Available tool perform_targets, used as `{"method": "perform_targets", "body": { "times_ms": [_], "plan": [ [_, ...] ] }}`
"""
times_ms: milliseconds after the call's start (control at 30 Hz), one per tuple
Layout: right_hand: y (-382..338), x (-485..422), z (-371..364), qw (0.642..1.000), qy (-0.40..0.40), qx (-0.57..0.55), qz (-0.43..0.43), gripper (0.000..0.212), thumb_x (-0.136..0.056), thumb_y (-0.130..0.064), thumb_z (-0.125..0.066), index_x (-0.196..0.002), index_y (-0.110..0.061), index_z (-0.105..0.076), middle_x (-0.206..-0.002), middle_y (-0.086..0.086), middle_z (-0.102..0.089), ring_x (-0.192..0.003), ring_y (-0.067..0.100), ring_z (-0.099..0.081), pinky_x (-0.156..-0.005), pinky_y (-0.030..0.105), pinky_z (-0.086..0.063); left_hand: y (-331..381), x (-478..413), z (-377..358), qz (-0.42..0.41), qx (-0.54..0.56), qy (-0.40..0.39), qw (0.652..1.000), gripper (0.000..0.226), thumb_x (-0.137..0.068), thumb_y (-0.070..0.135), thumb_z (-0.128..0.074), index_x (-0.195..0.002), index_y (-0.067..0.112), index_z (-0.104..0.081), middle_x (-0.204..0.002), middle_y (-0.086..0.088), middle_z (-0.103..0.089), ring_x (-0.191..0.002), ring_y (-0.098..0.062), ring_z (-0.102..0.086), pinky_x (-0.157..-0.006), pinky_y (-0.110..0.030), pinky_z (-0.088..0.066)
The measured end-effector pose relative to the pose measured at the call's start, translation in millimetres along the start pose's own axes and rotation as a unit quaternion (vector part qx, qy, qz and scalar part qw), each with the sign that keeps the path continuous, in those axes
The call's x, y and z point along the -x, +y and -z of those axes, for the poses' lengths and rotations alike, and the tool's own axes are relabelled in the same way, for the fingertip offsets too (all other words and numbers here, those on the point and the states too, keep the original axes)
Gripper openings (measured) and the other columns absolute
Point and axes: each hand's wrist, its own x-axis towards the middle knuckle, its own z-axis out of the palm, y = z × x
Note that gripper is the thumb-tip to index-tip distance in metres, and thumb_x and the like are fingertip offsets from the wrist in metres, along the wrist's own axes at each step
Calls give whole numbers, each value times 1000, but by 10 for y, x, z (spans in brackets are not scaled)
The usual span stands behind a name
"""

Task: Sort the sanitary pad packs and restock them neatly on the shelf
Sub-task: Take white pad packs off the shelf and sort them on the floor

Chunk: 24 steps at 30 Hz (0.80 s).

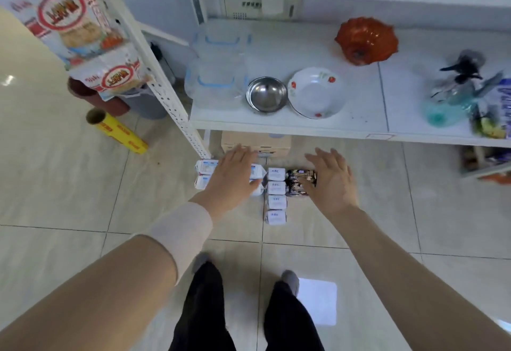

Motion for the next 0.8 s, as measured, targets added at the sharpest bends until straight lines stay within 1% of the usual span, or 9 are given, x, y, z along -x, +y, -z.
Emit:
{"method": "perform_targets", "body": {
  "times_ms": [100, 233, 333, 400, 533, 567, 667, 800],
  "plan": [
    [200, 24, 456, 999, 34, 8, 17, 54, -92, -35, -50, -142, -24, -32, -154, -2, -21, -144, 21, -5, -115, 35, -11, 445, -59, 343, -17, -1, 27, 999, 63, -93, 32, -50, -146, 16, -20, -155, -4, -18, -144, -19, -7, -115, -31, -3],
    [327, 52, 961, 997, 71, 18, 28, 54, -93, -38, -50, -142, -24, -32, -154, -2, -23, -144, 20, -6, -115, 35, -11, 928, -165, 880, -77, -2, 104, 992, 62, -92, 33, -52, -145, 17, -24, -153, -3, -23, -144, -18, -10, -115, -32, -4],
    [373, 50, 1321, 991, 121, 17, 47, 53, -90, -34, -56, -138, -20, -41, -150, 3, -33, -143, 25, -15, -114, 40, -19, 1173, -266, 1251, -114, -11, 141, 983, 59, -93, 34, -51, -144, 18, -26, -152, 0, -25, -144, -15, -8, -115, -29, -2],
    [401, -13, 1571, 986, 160, 9, 40, 52, -88, -33, -60, -136, -18, -46, -146, 5, -39, -142, 27, -21, -112, 42, -23, 1306, -367, 1469, -135, -19, 155, 978, 59, -94, 34, -49, -145, 18, -25, -153, 1, -23, -144, -14, -6, -114, -26, 0],
    [451, -236, 2057, 972, 235, 4, 26, 51, -85, -31, -64, -131, -13, -51, -140, 9, -46, -138, 31, -29, -108, 45, -30, 1481, -622, 1861, -162, -15, 189, 968, 58, -94, 35, -49, -144, 18, -26, -153, 1, -23, -144, -14, -6, -114, -26, -1],
    [470, -290, 2168, 968, 249, 0, 21, 52, -85, -32, -64, -131, -13, -51, -140, 9, -47, -137, 31, -29, -108, 45, -30, 1513, -699, 1941, -166, -11, 194, 967, 59, -93, 36, -49, -144, 18, -26, -153, 1, -23, -144, -13, -7, -114, -27, -1],
    [550, -444, 2447, 965, 261, -5, -2, 55, -88, -36, -59, -136, -16, -44, -145, 5, -40, -140, 27, -24, -111, 41, -24, 1606, -928, 2126, -165, 12, 186, 968, 60, -93, 36, -49, -145, 19, -24, -154, 1, -22, -144, -14, -8, -116, -29, -3],
    [746, -685, 2794, 956, 290, -33, -15, 57, -86, -36, -61, -135, -12, -45, -141, 10, -44, -134, 31, -32, -109, 40, -26, 1775, -1235, 2319, -142, 62, 177, 972, 60, -93, 36, -50, -144, 17, -26, -152, -1, -27, -143, -17, -14, -116, -33, -12]
  ]
}}
